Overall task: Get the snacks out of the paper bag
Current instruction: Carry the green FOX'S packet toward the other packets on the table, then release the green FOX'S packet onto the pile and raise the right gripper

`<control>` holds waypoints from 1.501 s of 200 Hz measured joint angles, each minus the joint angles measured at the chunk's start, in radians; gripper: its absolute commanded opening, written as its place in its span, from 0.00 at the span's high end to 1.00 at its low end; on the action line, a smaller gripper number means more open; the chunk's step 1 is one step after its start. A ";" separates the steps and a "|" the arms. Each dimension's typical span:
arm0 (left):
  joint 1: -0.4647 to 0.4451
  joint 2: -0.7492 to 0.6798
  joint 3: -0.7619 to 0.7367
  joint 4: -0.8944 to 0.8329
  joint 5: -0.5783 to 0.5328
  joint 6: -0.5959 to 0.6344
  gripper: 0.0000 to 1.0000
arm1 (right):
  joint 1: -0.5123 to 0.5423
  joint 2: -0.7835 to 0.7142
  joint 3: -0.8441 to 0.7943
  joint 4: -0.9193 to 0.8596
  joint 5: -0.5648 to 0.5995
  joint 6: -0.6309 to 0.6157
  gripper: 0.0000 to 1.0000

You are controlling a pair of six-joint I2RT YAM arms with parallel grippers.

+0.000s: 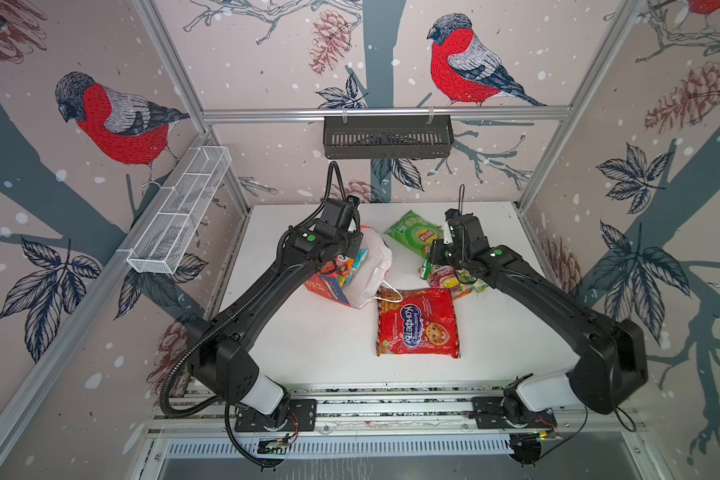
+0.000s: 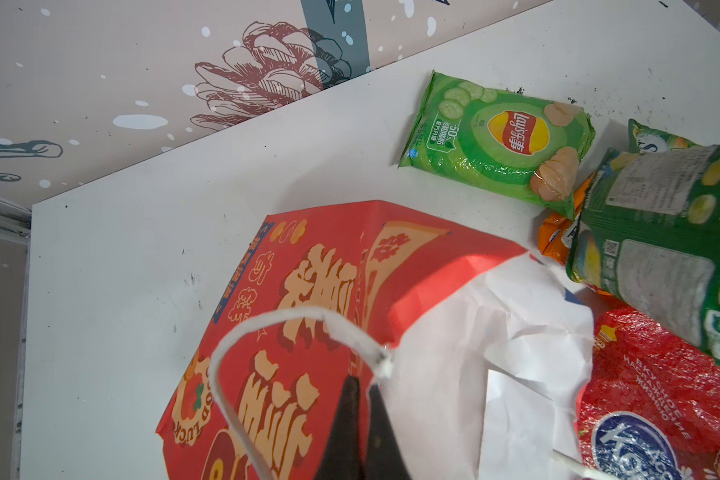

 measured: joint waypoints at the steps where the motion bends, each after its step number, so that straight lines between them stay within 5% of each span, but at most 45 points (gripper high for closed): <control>1: 0.000 0.000 0.000 0.000 0.000 0.000 1.00 | 0.000 0.003 0.001 -0.001 0.000 0.000 1.00; 66: 0.000 -0.012 -0.013 0.004 0.000 -0.006 1.00 | 0.063 0.242 0.155 -0.016 -0.009 0.003 1.00; 193: 0.000 -0.016 -0.014 0.005 -0.011 -0.010 1.00 | 0.032 0.488 0.175 0.198 -0.367 0.129 0.93; 300: 0.000 -0.042 -0.072 0.047 -0.027 0.000 1.00 | -0.002 0.435 0.106 0.251 -0.402 0.178 0.66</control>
